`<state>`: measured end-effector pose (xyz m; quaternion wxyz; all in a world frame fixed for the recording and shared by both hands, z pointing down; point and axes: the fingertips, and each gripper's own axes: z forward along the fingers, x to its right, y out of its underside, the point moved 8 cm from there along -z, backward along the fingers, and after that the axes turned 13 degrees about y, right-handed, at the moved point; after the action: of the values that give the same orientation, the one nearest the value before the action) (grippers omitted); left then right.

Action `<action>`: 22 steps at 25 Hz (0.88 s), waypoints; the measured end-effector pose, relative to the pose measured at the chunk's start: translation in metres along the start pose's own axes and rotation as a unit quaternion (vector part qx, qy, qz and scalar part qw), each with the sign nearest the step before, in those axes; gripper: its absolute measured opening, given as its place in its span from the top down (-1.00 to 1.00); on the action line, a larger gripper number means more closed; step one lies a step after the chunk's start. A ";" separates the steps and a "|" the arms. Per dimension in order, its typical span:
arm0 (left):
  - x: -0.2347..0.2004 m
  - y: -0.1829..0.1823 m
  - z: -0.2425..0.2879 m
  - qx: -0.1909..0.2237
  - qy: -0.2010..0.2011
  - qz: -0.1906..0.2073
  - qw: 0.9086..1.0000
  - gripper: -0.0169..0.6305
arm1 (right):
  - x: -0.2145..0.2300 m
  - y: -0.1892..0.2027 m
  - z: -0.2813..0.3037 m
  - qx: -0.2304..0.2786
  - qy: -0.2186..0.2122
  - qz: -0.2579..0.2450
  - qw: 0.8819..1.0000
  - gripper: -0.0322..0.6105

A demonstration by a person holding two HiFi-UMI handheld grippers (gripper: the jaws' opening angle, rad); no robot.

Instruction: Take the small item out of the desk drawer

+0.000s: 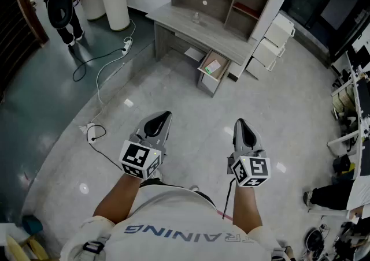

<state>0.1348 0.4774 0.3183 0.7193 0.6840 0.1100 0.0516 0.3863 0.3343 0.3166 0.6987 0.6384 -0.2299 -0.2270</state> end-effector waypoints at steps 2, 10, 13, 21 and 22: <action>-0.002 -0.001 -0.001 0.002 -0.002 0.000 1.000 0.94 | -0.004 0.001 0.003 -0.002 -0.005 0.000 1.000 0.86; -0.009 0.001 -0.004 0.001 -0.003 0.000 1.000 0.94 | -0.016 0.002 0.013 -0.002 -0.012 0.002 1.000 0.86; -0.010 0.001 -0.005 0.001 -0.006 -0.001 1.000 0.94 | -0.018 0.002 0.014 -0.003 -0.016 0.000 1.000 0.86; -0.016 0.002 -0.006 0.008 -0.016 -0.019 1.000 0.94 | -0.028 0.006 0.021 0.000 -0.023 -0.020 1.000 0.86; -0.019 0.002 -0.005 0.008 -0.013 -0.019 1.000 0.94 | -0.031 0.007 0.024 -0.002 -0.025 -0.018 1.000 0.86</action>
<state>0.1158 0.4784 0.3219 0.7160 0.6882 0.1140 0.0279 0.3474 0.3351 0.3246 0.6897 0.6351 -0.2355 -0.2560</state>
